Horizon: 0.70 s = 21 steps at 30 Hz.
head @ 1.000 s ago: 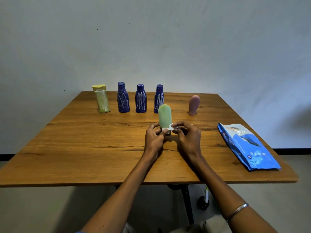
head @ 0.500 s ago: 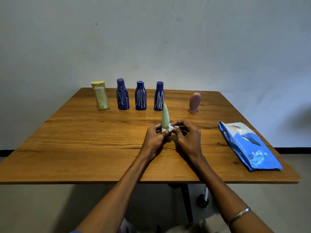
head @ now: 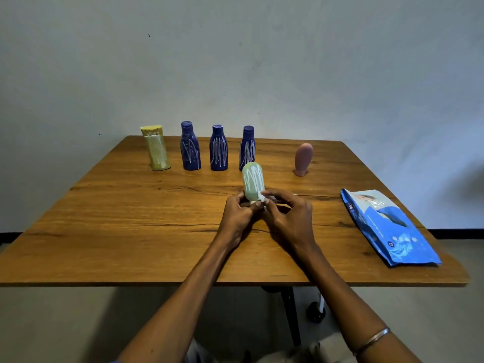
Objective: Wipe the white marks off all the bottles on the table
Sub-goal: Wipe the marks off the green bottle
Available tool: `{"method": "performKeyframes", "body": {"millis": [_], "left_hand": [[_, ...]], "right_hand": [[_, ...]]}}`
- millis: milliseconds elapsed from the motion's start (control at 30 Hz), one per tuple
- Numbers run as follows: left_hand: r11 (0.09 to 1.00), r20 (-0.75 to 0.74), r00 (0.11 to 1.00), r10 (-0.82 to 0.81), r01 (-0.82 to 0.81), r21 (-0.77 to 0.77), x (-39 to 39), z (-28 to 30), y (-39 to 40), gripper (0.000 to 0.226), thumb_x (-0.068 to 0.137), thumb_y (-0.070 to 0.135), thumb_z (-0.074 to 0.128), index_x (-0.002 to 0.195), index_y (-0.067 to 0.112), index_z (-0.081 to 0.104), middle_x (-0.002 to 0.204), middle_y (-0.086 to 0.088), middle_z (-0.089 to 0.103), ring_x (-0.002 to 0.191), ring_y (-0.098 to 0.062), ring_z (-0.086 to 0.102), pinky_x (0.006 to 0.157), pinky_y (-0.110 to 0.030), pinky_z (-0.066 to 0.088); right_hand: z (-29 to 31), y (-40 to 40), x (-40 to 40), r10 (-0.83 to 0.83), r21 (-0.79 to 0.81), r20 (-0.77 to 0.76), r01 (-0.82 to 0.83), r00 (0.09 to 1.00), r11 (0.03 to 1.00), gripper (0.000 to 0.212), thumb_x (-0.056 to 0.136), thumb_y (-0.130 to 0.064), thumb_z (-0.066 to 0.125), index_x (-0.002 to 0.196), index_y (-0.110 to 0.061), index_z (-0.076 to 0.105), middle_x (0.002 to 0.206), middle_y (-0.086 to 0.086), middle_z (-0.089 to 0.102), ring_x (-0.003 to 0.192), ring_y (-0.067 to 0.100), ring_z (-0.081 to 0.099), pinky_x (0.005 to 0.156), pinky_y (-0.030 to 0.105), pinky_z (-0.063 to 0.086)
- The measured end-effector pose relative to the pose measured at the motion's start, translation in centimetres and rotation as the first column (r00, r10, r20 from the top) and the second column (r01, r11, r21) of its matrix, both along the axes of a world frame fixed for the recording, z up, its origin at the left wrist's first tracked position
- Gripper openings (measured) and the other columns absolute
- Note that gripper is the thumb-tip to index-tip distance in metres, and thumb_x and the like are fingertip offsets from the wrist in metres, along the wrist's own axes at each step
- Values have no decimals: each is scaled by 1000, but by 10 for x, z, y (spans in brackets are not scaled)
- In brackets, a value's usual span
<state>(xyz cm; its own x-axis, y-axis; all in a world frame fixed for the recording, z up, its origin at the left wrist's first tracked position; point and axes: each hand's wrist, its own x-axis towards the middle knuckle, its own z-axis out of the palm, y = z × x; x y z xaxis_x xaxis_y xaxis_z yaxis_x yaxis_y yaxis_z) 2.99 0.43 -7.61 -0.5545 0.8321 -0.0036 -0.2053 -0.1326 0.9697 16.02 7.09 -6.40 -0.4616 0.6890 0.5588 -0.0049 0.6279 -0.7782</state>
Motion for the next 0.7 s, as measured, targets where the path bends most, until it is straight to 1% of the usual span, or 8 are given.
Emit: {"method": "performKeyframes", "body": {"millis": [133,167,267,367,467,567,633,700], "left_hand": [[1000,3,1000,14,-14,0,3,5,-3,65,72,28,87,128,2,66,116,-17,75,111,-33,71,101,-56,54],[1000,-3,1000,15,-15,2,3,5,-2,63,73,26,87,127,1,66,115,-18,75,111,-33,72,100,-56,55],[1000,-16,1000,23,-23,-5,3,4,0,45,85,6,79,128,1,66,115,-18,75,110,-33,72,100,-54,55],[1000,-11,1000,11,-11,-5,2,3,1,41,89,-4,70,130,-3,63,115,-21,74,107,-35,73,99,-53,56],[999,-46,999,14,-16,-31,3,4,2,42,93,-6,65,134,-2,60,117,-18,74,108,-30,73,96,-46,58],[998,-114,993,15,-21,-51,5,3,3,41,95,-3,63,136,2,59,116,-16,74,105,-27,73,90,-41,61],[997,-170,985,10,-23,-75,7,3,3,39,97,-1,61,136,3,59,112,-16,74,94,-25,73,81,-37,61],[996,-225,974,-10,-11,-91,9,3,4,38,98,0,59,135,3,58,103,-15,73,80,-21,69,73,-36,58]], "right_hand": [[1,0,1,-16,17,-21,17,1000,1000,23,90,-23,78,112,-18,76,112,-8,75,106,1,68,80,15,57],[1,0,0,-30,-1,-34,30,999,1000,21,89,-23,79,110,-19,77,109,-9,75,104,1,69,80,16,57],[1,1,1,-70,-83,-70,64,995,994,14,90,-21,79,103,-20,77,100,-11,76,97,2,71,78,22,60],[2,3,1,-76,-122,-74,66,994,990,13,90,-17,78,103,-18,76,101,-8,76,97,1,71,79,21,61],[2,2,1,-72,-103,-52,67,996,992,21,90,-15,78,111,-17,74,105,-9,74,98,-3,69,78,16,59],[1,1,0,-104,-32,-39,103,994,994,23,89,-16,79,112,-16,75,104,-8,74,95,-2,70,76,16,59],[2,1,0,-118,13,-66,119,991,993,24,88,-14,79,112,-15,76,106,-5,74,97,-1,70,76,17,59],[3,3,-1,-139,50,-108,145,984,988,25,89,-12,79,113,-14,75,109,-2,74,100,1,70,78,19,60]]}}
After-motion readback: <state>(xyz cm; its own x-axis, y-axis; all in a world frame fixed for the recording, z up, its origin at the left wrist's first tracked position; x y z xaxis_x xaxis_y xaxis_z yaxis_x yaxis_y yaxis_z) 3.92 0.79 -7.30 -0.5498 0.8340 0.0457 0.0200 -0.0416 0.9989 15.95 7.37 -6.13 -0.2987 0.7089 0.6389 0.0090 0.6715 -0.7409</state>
